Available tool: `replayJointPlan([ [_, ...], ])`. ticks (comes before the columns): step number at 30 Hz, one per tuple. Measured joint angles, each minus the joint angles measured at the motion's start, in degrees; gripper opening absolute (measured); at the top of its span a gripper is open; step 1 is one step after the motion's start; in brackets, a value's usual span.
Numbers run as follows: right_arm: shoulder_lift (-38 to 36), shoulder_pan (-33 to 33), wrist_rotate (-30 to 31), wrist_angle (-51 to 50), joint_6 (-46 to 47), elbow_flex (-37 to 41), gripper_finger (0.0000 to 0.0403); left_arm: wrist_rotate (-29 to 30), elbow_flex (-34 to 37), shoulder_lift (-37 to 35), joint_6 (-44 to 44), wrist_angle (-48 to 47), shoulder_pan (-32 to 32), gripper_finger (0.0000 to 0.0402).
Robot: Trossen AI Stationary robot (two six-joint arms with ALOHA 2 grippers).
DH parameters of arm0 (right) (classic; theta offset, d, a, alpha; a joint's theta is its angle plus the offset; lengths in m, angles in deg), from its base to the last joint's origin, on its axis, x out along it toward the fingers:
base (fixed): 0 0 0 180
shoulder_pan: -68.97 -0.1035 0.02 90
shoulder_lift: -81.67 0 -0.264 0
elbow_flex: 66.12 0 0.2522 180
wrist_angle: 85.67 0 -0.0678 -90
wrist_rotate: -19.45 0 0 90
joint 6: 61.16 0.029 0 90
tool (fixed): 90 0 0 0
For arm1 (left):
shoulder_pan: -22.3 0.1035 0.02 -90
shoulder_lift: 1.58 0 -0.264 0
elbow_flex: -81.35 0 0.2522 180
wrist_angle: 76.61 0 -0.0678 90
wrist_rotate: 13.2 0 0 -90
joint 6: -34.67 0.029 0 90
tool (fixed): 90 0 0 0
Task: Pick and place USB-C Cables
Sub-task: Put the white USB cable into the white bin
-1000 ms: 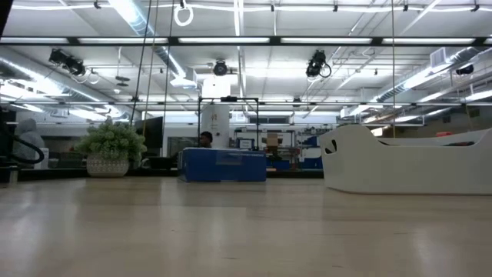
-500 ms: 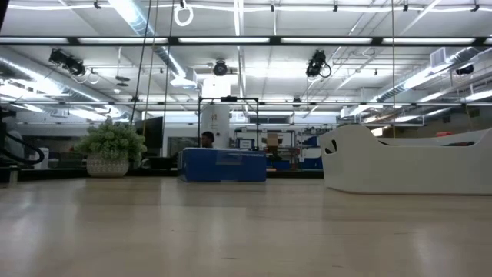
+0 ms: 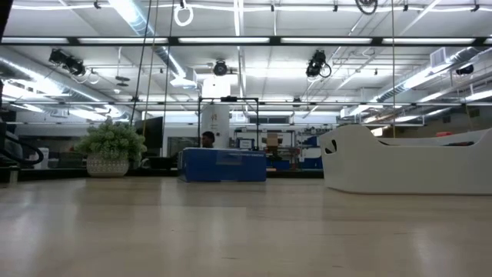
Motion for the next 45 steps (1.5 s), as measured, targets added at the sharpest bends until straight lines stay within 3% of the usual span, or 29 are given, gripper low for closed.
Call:
replayJointPlan([
  [4,1.97,4.49,-4.73,-14.87,8.85,-5.92,0.0059,-4.04,0.00,-2.85,-1.66,-6.92,1.45,0.0160],
  [9,5.94,9.85,-16.80,-27.18,18.40,-11.10,0.0059,-4.62,0.00,-6.87,-6.91,-15.09,2.48,0.0146],
  [16,12.28,13.61,-28.01,-37.83,24.15,-16.27,0.0064,-8.33,0.93,-10.60,-12.40,-17.38,2.07,0.0141],
  [26,21.88,17.40,-36.62,-49.73,27.84,-16.61,0.0063,-8.60,11.77,-14.08,-15.05,-20.28,0.58,0.0141],
  [31,27.73,20.92,-41.40,-54.22,23.66,-16.61,0.0063,-8.74,22.97,-19.16,-14.98,-12.01,0.33,0.0141],
  [37,33.04,25.88,-42.36,-59.02,17.12,-16.59,0.0063,-9.88,39.38,-27.64,-14.76,5.35,0.33,0.0135],
  [45,39.36,30.03,-46.85,-58.12,11.94,-16.59,0.0064,-13.79,59.89,-38.67,-15.29,29.20,0.33,0.0132],
])
